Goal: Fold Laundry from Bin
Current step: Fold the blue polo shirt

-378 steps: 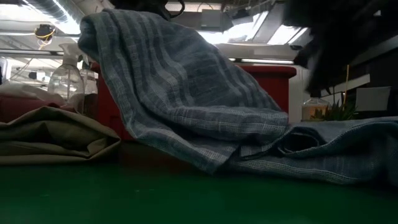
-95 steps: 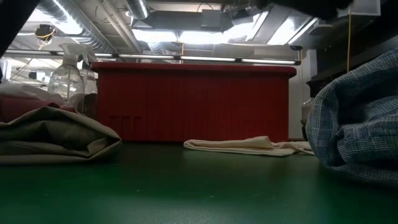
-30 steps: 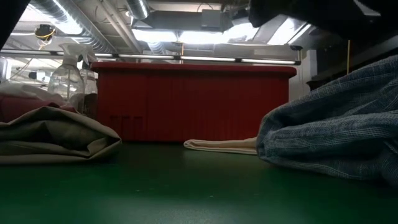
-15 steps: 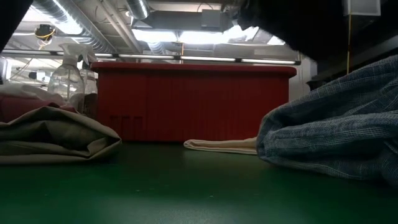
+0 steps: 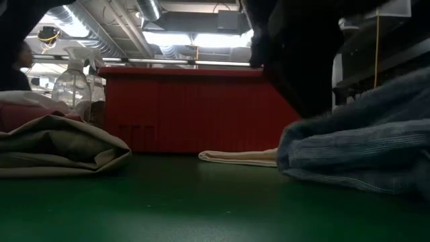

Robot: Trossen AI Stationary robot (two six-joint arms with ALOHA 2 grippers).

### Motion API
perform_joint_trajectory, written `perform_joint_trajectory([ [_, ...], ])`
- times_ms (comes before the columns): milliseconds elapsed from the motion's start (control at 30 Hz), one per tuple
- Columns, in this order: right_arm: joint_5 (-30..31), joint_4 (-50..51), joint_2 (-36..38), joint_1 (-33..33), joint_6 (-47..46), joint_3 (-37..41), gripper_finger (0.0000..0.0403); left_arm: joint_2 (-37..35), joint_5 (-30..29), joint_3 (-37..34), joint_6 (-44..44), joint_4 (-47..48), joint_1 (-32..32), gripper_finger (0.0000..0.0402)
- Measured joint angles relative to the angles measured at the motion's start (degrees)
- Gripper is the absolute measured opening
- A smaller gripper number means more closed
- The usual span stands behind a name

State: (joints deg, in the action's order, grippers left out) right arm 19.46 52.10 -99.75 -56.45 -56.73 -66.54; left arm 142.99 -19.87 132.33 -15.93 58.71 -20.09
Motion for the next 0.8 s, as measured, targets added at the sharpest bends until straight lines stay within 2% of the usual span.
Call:
perform_joint_trajectory([
  [133, 1.9, 6.63, -0.45, 0.44, 0.04, 0.0, 0.0001, 1.19, 4.18, -0.02, 0.01, 0.75, -0.24, 0.0125],
  [233, 6.1, 10.11, -0.45, 1.14, 0.34, 0.0, 0.0001, 1.52, 6.45, 0.0, -0.08, 1.17, -0.9, 0.0125],
  [367, 8.89, 12.92, -0.45, 2.21, 5.13, -0.01, 0.0001, 1.73, 8.93, -0.01, -0.5, 1.1, -2.49, 0.0125],
  [567, 3.84, 14.05, 1.39, 2.87, 7.12, -1.69, 0.0001, 1.49, 8.0, 0.01, -0.21, 0.96, -5.05, 0.0125],
  [700, -3.51, 13.19, 2.77, 1.13, 1.65, -4.65, 0.0001, 1.31, 7.32, 1.67, -0.19, 0.58, -5.58, 0.0125],
  [800, -4.89, 11.15, 2.91, -1.08, -1.48, -7.27, 0.0001, 1.23, 7.32, 1.73, -0.16, -0.23, -5.58, 0.0125],
])
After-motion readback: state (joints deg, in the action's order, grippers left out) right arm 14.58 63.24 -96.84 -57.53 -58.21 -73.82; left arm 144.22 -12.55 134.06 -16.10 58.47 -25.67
